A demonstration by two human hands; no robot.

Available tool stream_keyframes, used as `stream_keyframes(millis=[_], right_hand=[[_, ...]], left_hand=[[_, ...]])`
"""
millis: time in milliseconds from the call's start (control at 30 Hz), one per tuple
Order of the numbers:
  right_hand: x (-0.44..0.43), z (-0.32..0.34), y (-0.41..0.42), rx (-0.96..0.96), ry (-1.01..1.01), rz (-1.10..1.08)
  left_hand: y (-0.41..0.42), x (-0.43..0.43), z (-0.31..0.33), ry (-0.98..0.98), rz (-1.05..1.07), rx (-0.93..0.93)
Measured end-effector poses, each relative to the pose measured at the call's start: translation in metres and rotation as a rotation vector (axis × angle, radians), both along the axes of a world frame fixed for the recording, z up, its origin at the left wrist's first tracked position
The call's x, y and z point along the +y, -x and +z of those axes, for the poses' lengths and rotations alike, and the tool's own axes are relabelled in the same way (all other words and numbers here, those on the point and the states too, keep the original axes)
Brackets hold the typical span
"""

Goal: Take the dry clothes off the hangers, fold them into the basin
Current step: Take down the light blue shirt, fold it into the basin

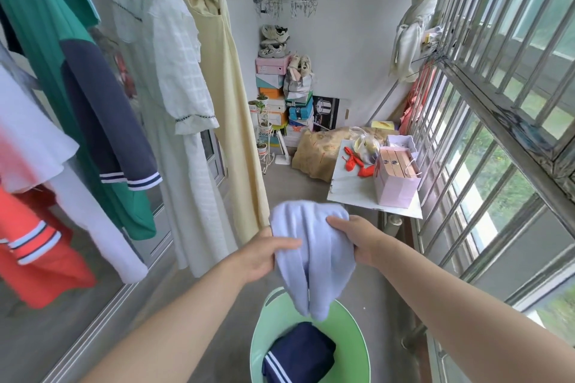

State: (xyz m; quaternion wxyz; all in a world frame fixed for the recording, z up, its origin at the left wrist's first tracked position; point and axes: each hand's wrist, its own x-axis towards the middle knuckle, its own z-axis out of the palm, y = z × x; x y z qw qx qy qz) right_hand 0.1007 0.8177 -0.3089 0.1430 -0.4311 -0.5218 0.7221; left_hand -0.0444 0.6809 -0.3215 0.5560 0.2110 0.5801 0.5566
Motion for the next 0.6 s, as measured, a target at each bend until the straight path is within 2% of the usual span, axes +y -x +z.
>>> stream_keyframes(millis=[133, 333, 600], right_hand=[[0.004, -0.012, -0.008, -0.086, -0.094, -0.051], [0.013, -0.008, -0.014, -0.040, 0.006, -0.115], [0.015, -0.001, -0.011, -0.093, 0.089, -0.118]], left_hand=[[-0.001, 0.002, -0.008, 0.040, 0.092, 0.096], [0.008, 0.001, -0.001, -0.025, 0.122, -0.021], [0.017, 0.004, 0.000, -0.178, 0.086, -0.162]])
